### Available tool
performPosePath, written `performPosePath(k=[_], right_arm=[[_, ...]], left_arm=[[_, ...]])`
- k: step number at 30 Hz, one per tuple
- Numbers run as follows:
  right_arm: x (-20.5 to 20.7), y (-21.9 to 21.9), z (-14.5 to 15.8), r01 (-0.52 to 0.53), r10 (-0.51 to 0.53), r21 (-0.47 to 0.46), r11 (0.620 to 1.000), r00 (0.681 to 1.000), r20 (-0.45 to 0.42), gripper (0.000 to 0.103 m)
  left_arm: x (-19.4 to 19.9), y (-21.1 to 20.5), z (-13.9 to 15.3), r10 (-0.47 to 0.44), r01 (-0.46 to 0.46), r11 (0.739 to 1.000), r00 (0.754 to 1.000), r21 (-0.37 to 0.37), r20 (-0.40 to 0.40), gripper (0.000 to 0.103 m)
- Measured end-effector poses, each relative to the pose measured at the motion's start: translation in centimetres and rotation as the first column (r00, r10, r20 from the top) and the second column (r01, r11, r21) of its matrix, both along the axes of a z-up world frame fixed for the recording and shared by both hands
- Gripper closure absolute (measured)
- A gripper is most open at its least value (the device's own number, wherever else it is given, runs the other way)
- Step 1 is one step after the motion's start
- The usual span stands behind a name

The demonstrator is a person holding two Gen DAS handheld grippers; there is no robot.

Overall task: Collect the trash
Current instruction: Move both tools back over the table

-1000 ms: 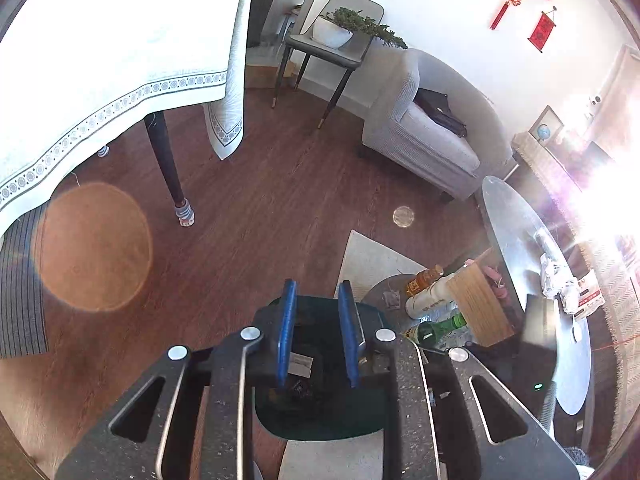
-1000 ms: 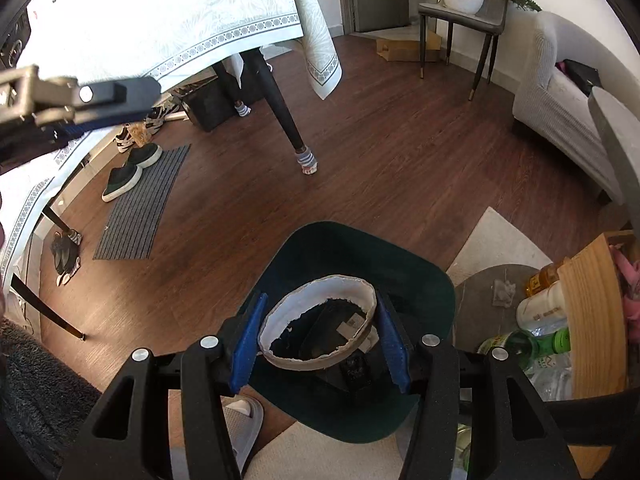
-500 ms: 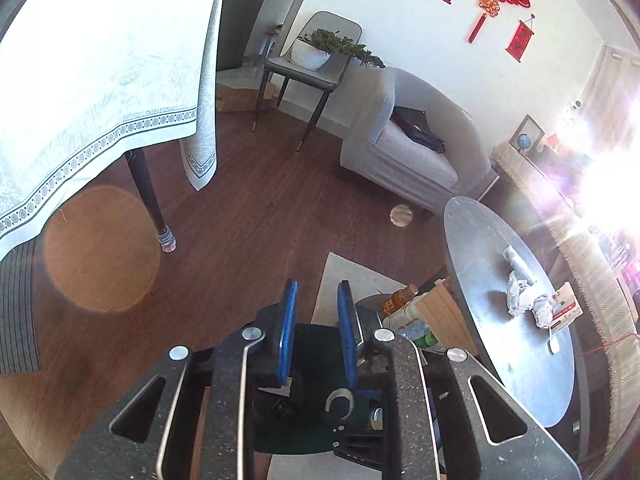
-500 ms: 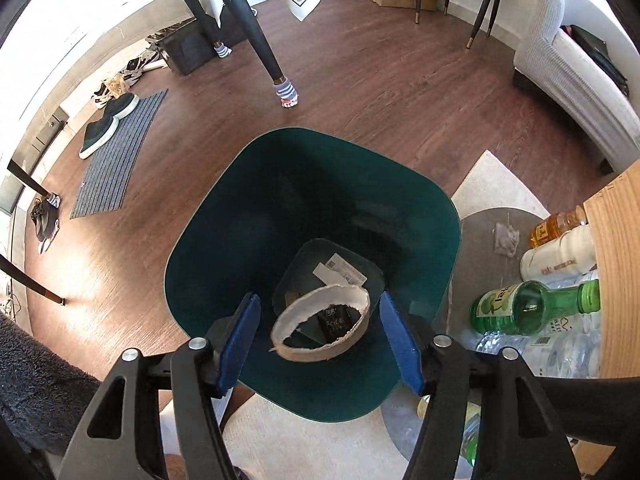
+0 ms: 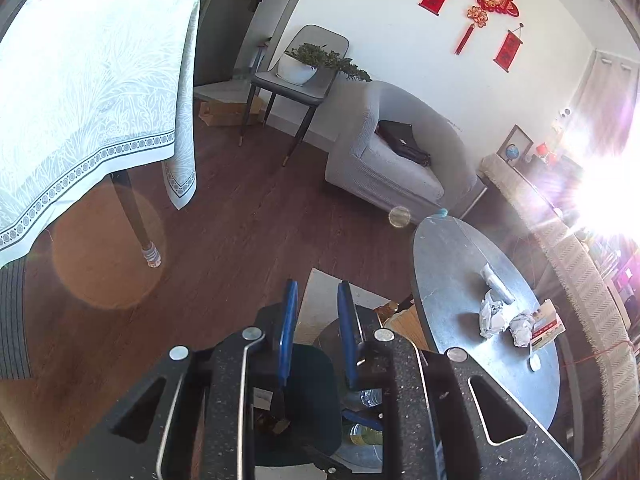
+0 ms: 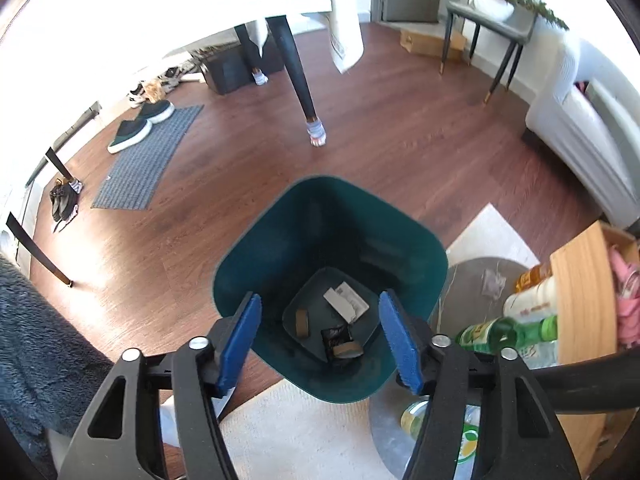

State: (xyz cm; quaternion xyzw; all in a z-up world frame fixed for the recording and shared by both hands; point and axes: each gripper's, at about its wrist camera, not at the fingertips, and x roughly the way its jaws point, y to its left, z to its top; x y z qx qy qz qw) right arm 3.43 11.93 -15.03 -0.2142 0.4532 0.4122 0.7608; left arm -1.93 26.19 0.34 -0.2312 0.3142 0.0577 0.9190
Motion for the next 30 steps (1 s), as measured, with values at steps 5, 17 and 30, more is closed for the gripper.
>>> performPosePath(k=[5, 17, 30], right_arm=[[-0.2, -1.6, 4.5, 0.008, -0.014, 0.109, 0.994, 0.999, 0.050, 0.044], [0.2, -7.8, 10.5, 0.092, -0.126, 0.234, 0.968, 0.983, 0.134, 0.045], [2.4, -16.8, 11.8, 0.290, -0.337, 0.274, 0.917, 0.930, 0.145, 0.045]], left_arm=[[0.7, -1.7, 0.4, -0.024, 0.024, 0.999, 1.000, 0.042, 0.000, 0.080], [2.6, -7.3, 1.4, -0.116, 0.112, 0.985, 0.993, 0.130, 0.026, 0.058], [5.5, -13.9, 0.8, -0.217, 0.213, 0.969, 0.976, 0.127, 0.016, 0.043]])
